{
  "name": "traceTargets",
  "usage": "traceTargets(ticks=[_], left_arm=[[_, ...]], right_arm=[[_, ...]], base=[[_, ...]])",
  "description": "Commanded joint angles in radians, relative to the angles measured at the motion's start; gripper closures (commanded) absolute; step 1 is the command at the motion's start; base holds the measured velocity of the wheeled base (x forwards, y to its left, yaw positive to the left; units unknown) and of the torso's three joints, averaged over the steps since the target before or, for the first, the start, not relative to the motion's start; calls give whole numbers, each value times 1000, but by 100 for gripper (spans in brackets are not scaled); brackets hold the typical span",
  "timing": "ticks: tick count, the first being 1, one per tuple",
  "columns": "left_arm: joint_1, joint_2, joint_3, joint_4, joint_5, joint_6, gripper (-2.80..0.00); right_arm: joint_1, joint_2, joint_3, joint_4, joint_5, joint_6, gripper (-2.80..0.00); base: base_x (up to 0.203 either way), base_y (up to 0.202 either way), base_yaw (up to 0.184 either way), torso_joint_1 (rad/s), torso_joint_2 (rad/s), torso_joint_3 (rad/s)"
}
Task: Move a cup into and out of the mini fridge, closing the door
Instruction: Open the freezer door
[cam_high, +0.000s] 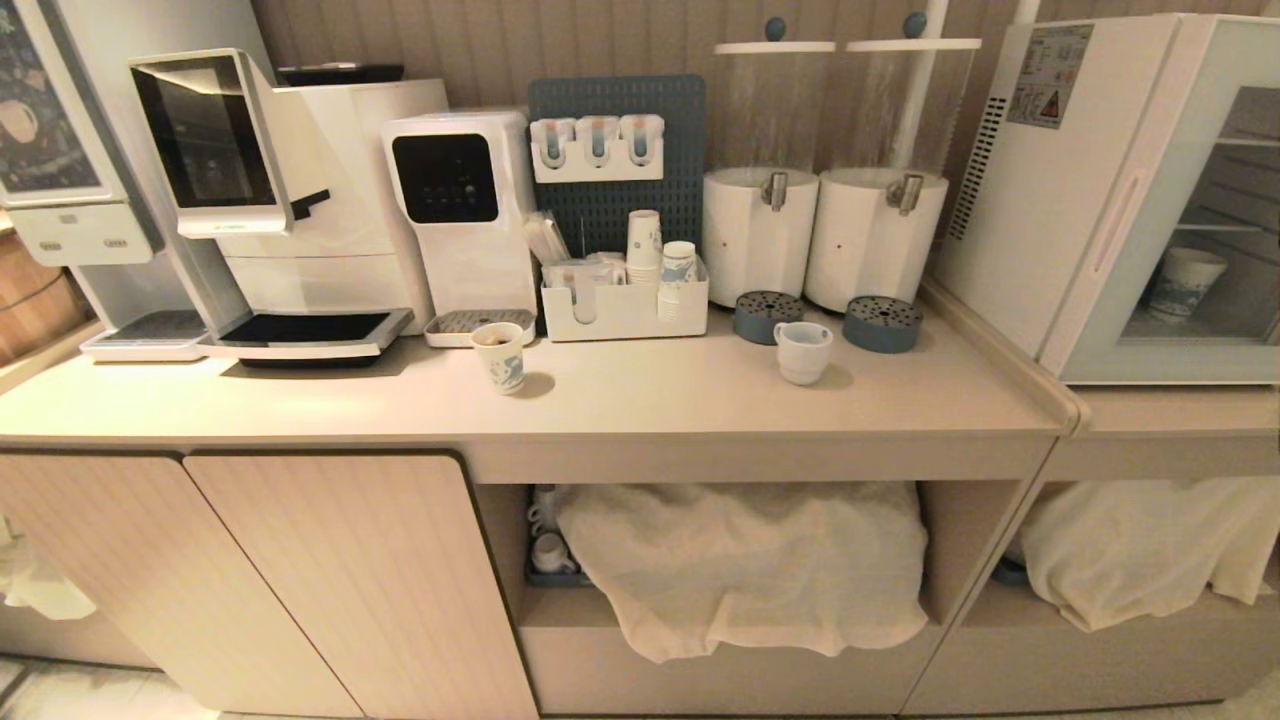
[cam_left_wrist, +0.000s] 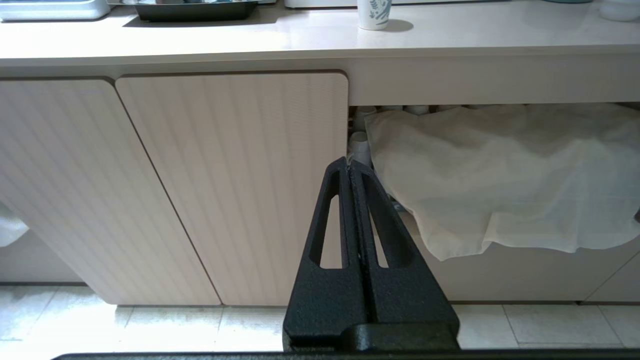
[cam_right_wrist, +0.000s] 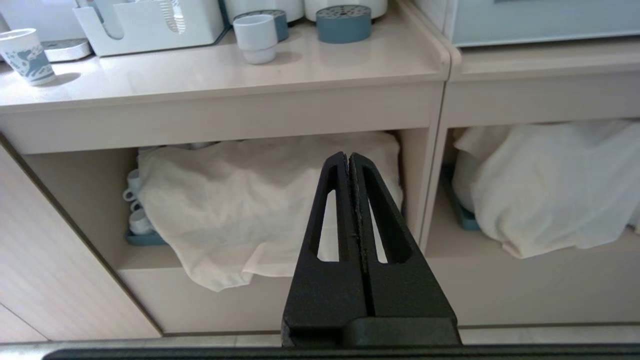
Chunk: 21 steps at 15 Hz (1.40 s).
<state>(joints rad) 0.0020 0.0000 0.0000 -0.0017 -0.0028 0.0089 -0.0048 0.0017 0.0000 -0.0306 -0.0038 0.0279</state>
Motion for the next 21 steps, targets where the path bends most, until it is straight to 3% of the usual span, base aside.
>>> traceTargets(ticks=[1, 21], left_arm=[[1, 0, 0, -1, 1, 0, 0], [1, 0, 0, -1, 0, -1, 0]], right_arm=[[0, 0, 15, 0, -1, 0, 0], [0, 1, 15, 0, -1, 0, 0]], base=[[5, -78, 8, -2, 6, -2], [0, -190, 1, 1, 2, 1]])
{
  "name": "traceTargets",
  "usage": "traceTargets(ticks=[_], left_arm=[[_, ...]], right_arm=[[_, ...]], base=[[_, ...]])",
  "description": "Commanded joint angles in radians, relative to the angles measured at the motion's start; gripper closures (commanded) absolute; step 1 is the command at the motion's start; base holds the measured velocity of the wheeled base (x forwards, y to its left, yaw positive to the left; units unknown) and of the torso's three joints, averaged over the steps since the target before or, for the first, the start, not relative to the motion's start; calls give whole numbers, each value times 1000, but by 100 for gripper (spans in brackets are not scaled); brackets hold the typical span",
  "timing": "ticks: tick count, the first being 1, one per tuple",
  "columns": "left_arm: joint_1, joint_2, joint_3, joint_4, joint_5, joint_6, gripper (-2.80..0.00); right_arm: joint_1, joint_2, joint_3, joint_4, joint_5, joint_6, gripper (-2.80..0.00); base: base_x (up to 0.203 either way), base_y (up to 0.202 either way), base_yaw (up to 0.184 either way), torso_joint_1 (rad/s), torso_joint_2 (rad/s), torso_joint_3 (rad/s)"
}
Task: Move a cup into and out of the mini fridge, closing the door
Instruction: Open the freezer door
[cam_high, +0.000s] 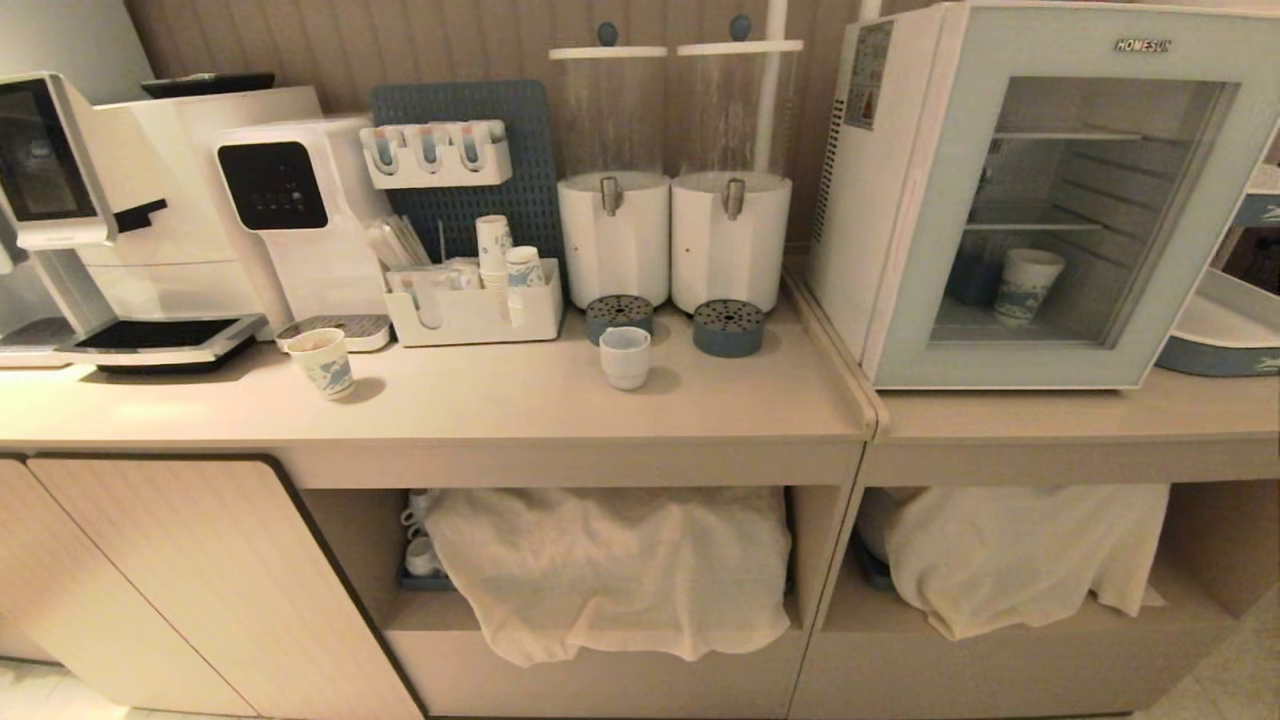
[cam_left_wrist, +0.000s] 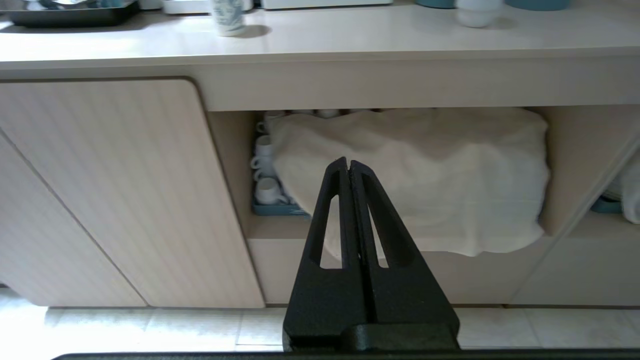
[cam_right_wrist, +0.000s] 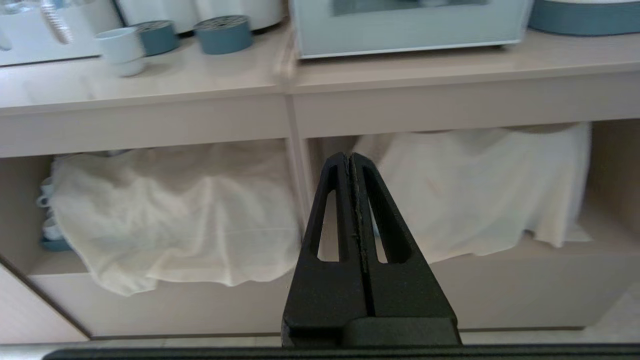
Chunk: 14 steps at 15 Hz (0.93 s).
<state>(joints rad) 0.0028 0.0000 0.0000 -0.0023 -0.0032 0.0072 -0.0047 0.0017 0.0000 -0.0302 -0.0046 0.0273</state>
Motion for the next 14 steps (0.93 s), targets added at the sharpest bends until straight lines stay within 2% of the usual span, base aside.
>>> traceTargets(ticks=[1, 14], left_arm=[[0, 0, 0, -1, 0, 0, 0], [0, 0, 0, -1, 2, -1, 0]], right_arm=[[0, 0, 15, 0, 1, 0, 0], [0, 0, 15, 0, 0, 0, 0]], base=[[0, -192, 3, -2, 2, 7], [0, -194, 0, 1, 1, 2]])
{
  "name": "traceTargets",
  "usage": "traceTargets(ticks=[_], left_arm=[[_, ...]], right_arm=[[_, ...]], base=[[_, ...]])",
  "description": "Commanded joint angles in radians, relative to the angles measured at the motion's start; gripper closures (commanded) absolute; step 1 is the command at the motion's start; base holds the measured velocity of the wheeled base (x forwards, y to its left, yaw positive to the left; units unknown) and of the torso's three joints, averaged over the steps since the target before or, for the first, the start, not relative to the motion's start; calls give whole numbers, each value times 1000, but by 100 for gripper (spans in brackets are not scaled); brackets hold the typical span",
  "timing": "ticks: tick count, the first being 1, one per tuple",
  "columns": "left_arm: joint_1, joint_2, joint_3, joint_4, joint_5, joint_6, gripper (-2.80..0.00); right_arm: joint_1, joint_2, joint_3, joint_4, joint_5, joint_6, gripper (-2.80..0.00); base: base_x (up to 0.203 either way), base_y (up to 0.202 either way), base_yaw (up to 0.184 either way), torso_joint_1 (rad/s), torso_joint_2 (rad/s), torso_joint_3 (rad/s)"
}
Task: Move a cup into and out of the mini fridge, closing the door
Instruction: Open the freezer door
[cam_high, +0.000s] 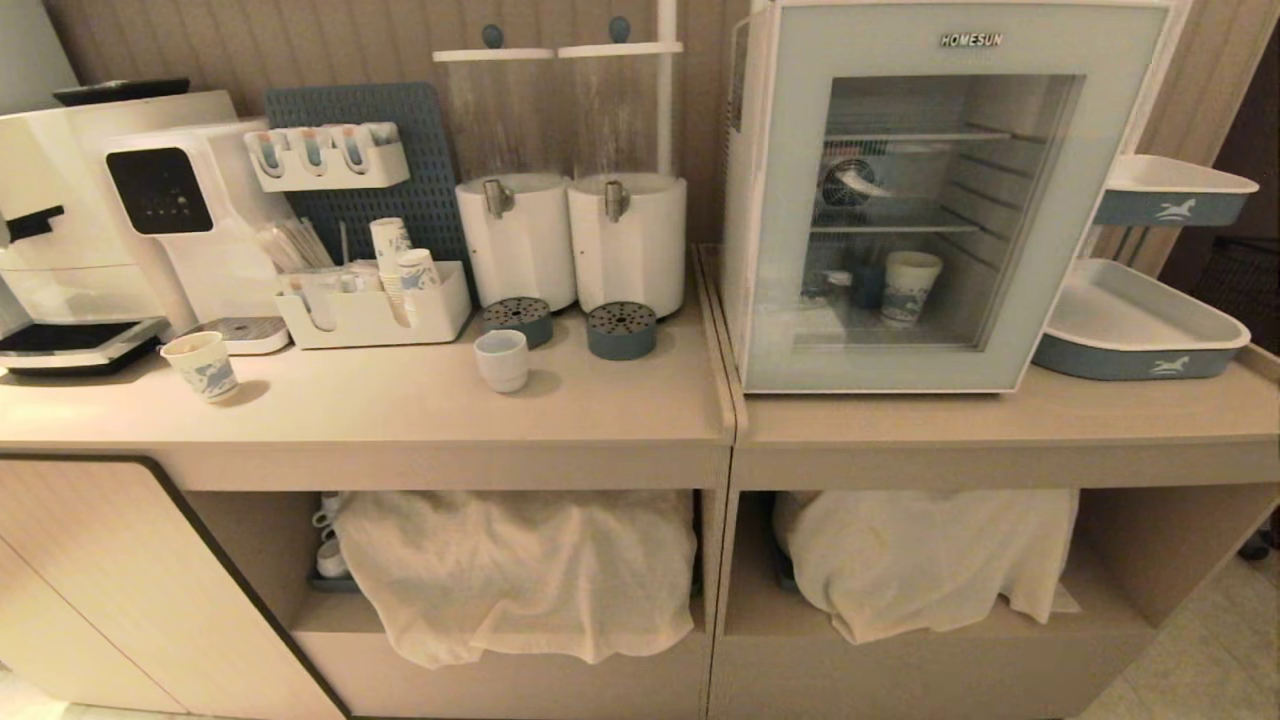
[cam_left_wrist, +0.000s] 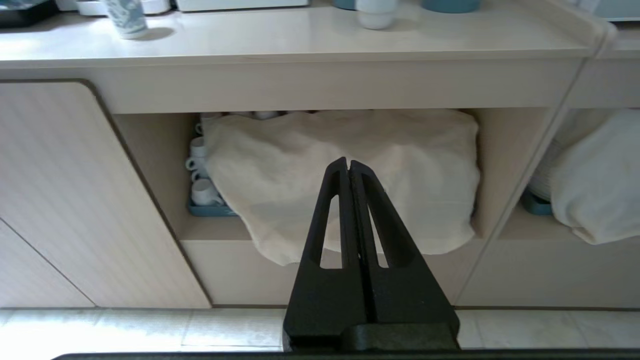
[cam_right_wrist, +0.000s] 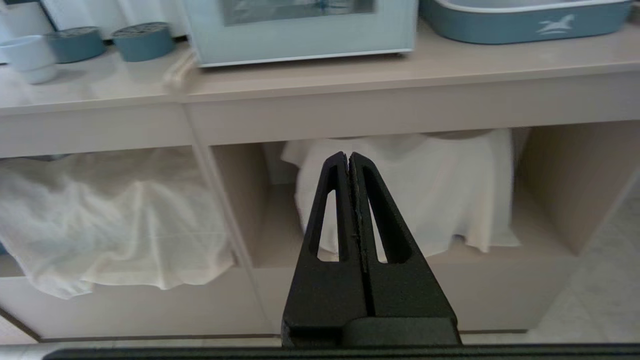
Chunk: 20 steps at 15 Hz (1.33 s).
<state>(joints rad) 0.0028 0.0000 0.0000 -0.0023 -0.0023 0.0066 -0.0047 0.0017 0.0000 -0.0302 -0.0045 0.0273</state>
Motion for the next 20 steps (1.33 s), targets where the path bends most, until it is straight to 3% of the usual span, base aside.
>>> traceTargets(ticks=[1, 16, 20], left_arm=[[0, 0, 0, -1, 0, 0, 0], [0, 0, 0, -1, 1, 0, 0], [0, 0, 0, -1, -1, -2, 0]], right_arm=[[0, 0, 15, 0, 0, 0, 0], [0, 0, 17, 0, 0, 0, 0], [0, 0, 15, 0, 0, 0, 0]], base=[[0, -190, 3, 7, 7, 2], [0, -190, 0, 3, 2, 2], [0, -26, 0, -1, 1, 2]])
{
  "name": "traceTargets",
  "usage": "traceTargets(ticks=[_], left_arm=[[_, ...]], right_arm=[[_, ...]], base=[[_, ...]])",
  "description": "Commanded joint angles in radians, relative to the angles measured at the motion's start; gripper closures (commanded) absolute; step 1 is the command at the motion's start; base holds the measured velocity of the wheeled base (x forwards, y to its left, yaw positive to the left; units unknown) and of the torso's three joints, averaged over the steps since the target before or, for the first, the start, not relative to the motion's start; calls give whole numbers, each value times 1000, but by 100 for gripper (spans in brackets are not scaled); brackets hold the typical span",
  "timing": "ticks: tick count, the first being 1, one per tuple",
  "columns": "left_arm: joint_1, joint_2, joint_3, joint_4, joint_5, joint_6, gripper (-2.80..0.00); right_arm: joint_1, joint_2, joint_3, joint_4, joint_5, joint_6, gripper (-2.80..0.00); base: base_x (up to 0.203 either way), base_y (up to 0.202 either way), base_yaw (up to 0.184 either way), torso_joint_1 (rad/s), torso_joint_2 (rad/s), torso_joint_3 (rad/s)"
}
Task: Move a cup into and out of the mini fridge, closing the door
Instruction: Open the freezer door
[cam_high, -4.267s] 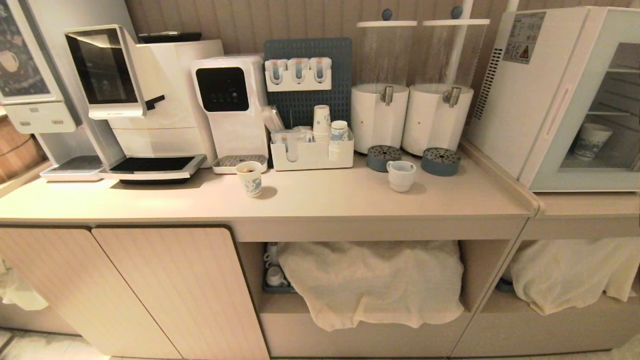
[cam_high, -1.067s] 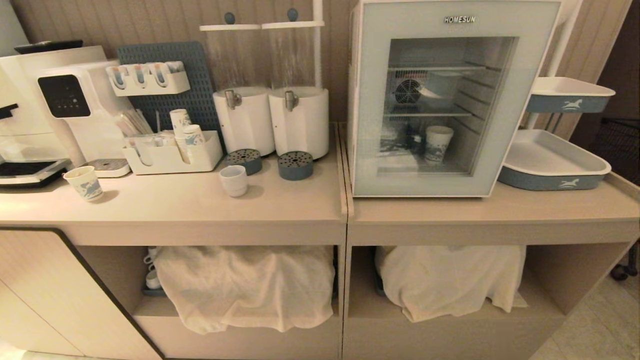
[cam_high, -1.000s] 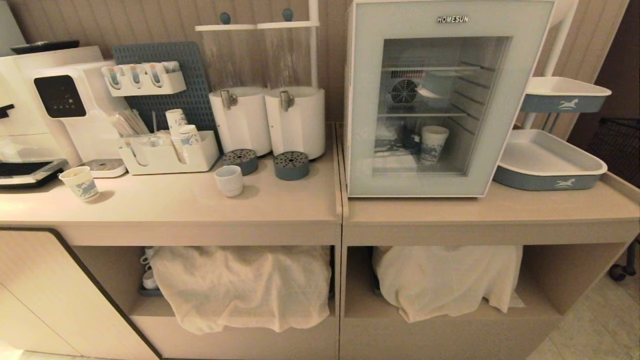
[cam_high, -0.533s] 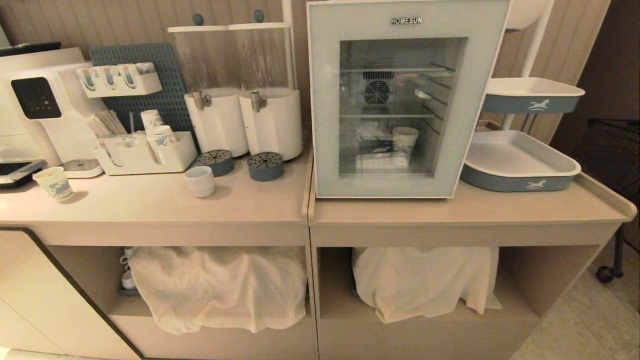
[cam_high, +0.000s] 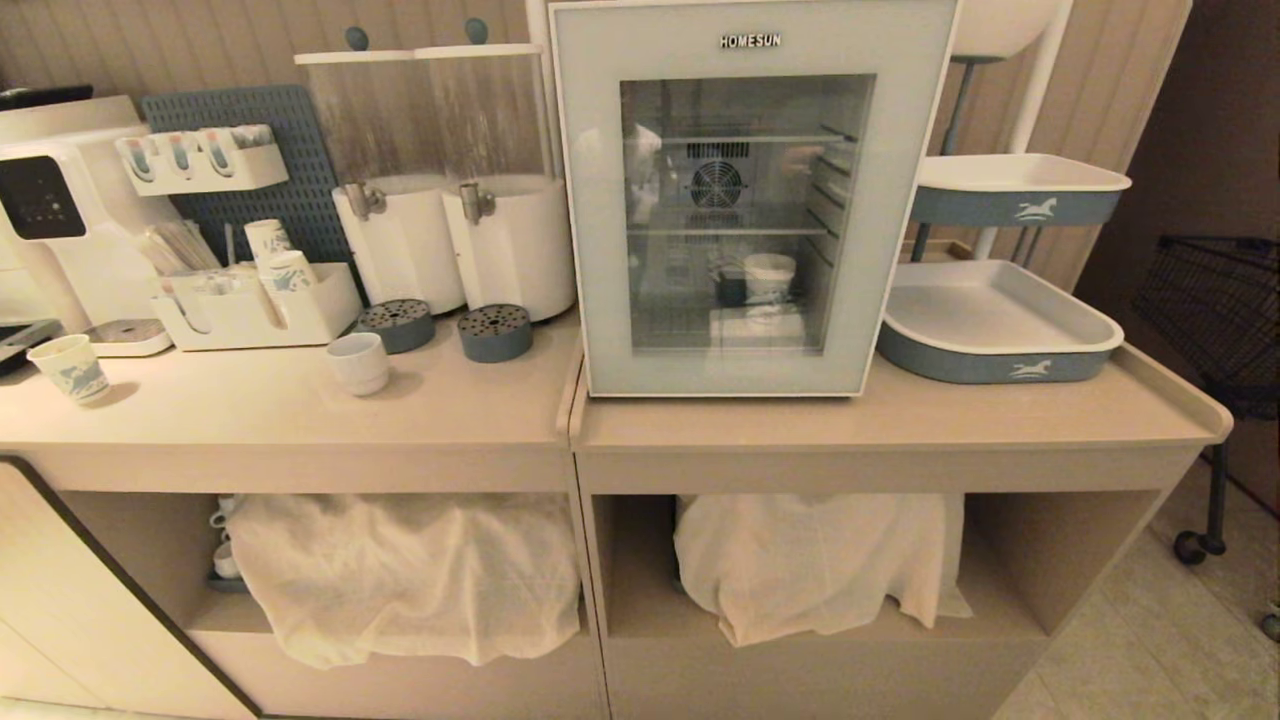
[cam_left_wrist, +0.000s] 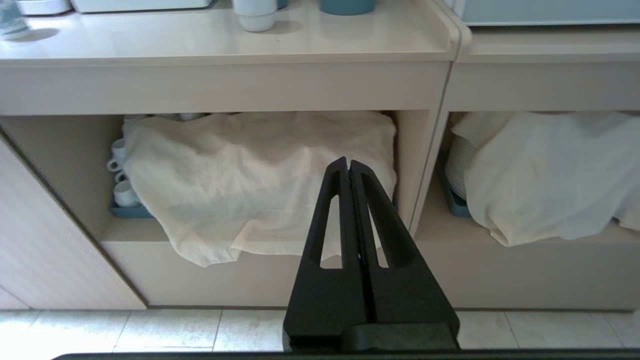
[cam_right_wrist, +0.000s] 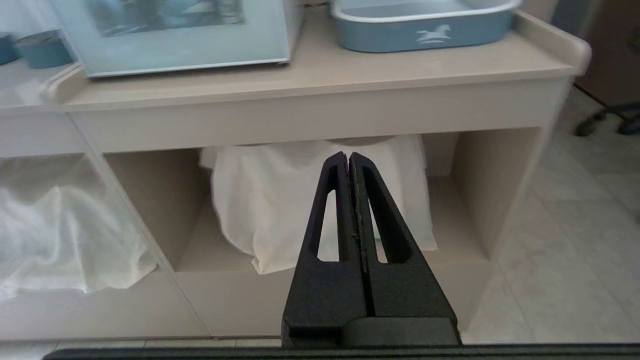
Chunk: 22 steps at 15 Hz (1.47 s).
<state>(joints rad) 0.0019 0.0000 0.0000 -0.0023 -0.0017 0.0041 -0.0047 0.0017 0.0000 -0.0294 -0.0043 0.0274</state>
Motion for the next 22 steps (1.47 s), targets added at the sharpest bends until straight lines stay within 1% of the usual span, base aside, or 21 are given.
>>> traceTargets(ticks=[1, 15, 17, 22], left_arm=[[1, 0, 0, 1, -1, 1, 0], [1, 0, 0, 1, 0, 7, 0], [1, 0, 0, 1, 0, 8, 0], [1, 0, 0, -1, 0, 8, 0]], right_arm=[[0, 0, 15, -1, 0, 0, 0], [0, 0, 17, -1, 0, 0, 0], [0, 0, 15, -1, 0, 0, 0], [0, 0, 15, -1, 0, 0, 0]], base=[[0, 0, 0, 0, 0, 0], [0, 0, 0, 0, 0, 0], [114, 0, 0, 5, 1, 6], [192, 0, -1, 3, 4, 4]])
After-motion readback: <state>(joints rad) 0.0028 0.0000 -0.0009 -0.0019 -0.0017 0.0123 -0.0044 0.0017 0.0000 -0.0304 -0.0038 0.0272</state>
